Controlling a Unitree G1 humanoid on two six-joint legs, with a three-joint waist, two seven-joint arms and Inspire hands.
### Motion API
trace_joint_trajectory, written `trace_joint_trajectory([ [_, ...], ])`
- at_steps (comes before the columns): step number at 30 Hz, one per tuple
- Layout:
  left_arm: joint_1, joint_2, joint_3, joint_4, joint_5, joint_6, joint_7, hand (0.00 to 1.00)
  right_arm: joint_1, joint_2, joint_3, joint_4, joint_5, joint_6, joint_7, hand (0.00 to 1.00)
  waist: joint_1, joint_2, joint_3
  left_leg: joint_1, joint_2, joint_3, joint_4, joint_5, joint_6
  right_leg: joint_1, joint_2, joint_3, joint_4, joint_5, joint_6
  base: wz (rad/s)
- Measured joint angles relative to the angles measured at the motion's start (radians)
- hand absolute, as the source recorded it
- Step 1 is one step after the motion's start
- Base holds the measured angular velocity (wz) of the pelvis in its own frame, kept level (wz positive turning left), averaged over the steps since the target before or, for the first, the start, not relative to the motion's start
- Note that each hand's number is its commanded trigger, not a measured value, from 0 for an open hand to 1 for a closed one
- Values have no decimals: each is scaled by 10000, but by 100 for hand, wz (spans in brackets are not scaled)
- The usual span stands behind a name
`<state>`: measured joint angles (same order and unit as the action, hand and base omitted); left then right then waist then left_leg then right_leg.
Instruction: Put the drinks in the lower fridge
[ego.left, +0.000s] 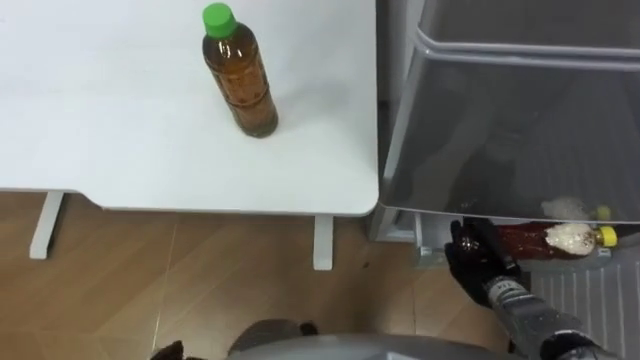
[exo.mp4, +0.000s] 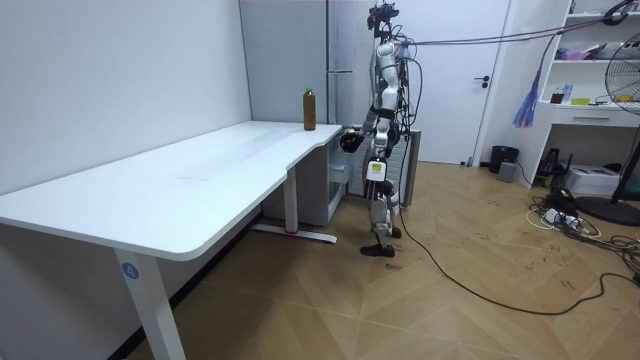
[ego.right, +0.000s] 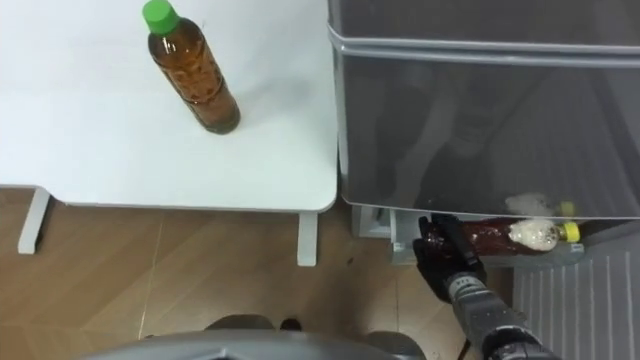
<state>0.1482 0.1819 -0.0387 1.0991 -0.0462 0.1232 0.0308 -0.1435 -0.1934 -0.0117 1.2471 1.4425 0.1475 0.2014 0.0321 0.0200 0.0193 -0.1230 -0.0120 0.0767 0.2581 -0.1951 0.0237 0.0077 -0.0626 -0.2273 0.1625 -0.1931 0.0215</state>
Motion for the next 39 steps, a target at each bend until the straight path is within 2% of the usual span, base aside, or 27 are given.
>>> trace_joint_trajectory([
  [7,-553,156,-460,78,-27,22,-424,0,-920,-86,-118,758,15,208,-214,100,13,-12,11,-376,-28,-24,-16,65,29,-434,-34,-7,100,13,16,1],
  [12,-734,276,-450,312,-29,88,-428,0,-1742,-369,-327,1294,11,415,-369,100,32,31,2,-971,-47,-233,-28,248,9,-952,-43,-364,130,76,-47,14],
  [13,-717,277,-455,322,-30,135,-453,0,-1916,-455,-361,1394,14,462,-386,100,56,47,23,-1059,-59,-277,-56,302,7,-1026,-45,-401,122,84,-55,15],
  [17,-715,310,-679,375,-28,275,-658,0,-2186,-604,-522,1451,40,503,-400,100,294,52,25,-1268,-74,-369,-216,474,-19,-1308,-59,-507,167,104,-88,9],
  [21,-720,322,-859,423,-26,295,-765,0,-2295,-665,-532,1534,84,507,-415,100,315,34,55,-1488,-105,-536,-379,681,-48,-1542,-76,-689,228,122,-119,14],
  [26,-724,324,-826,391,-26,258,-832,0,-2400,-693,-682,1534,88,512,-424,100,296,11,76,-1675,-112,-538,-417,792,-38,-1692,-95,-836,239,144,-154,7],
  [27,-724,325,-817,390,-25,224,-840,0,-2430,-704,-731,1534,59,513,-470,78,296,4,82,-1708,-118,-539,-436,819,-33,-1721,-101,-847,246,148,-161,4],
  [28,-724,326,-815,392,-23,205,-854,0,-2448,-714,-804,1534,35,514,-482,22,298,-1,86,-1744,-125,-535,-437,842,-24,-1758,-114,-863,269,150,-163,4],
  [29,-723,326,-815,397,-16,197,-859,0,-2468,-729,-826,1534,16,517,-502,0,298,-2,87,-1769,-130,-535,-438,857,-17,-1787,-123,-866,290,150,-163,0],
  [39,-681,682,-816,411,-5,132,-832,0,-2891,-1007,-902,1524,6,522,-1152,0,330,-114,169,-2186,-193,-501,-345,1059,96,-2359,-266,-763,772,131,-142,2],
])
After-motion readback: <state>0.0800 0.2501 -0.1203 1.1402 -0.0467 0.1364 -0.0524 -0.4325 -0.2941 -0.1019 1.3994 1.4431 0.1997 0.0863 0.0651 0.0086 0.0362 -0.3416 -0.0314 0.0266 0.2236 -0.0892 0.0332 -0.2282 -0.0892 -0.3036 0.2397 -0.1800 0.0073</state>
